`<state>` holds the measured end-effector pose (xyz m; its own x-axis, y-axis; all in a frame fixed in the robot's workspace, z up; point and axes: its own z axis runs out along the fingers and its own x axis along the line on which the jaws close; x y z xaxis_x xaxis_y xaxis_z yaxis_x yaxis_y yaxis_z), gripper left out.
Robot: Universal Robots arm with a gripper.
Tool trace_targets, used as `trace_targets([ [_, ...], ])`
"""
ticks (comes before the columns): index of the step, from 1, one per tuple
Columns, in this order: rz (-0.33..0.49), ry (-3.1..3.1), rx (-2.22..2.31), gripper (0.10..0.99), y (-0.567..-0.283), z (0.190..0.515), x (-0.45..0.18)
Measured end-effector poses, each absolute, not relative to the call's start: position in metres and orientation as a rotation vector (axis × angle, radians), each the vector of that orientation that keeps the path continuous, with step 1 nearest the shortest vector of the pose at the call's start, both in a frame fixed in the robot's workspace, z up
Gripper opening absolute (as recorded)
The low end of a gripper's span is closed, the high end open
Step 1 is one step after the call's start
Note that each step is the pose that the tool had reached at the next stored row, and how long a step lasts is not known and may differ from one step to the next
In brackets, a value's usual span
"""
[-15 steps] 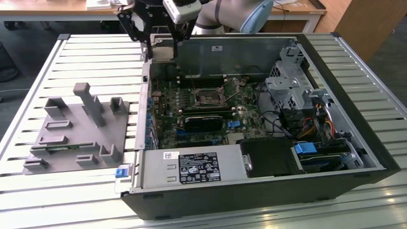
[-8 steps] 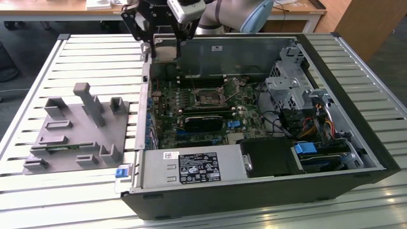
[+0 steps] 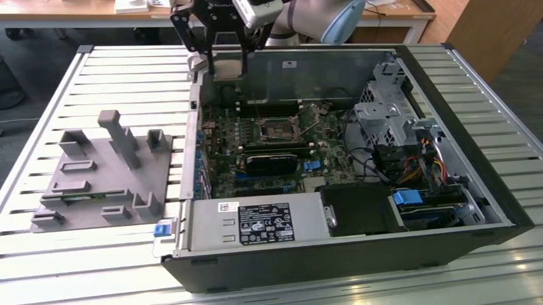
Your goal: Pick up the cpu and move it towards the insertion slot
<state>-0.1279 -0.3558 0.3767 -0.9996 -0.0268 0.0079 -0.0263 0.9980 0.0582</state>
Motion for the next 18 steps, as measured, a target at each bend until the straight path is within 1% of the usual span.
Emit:
trace_targets([
  [18, -0.091, -3.131, 0.042, 0.541, -0.339, 0.377, -0.081],
])
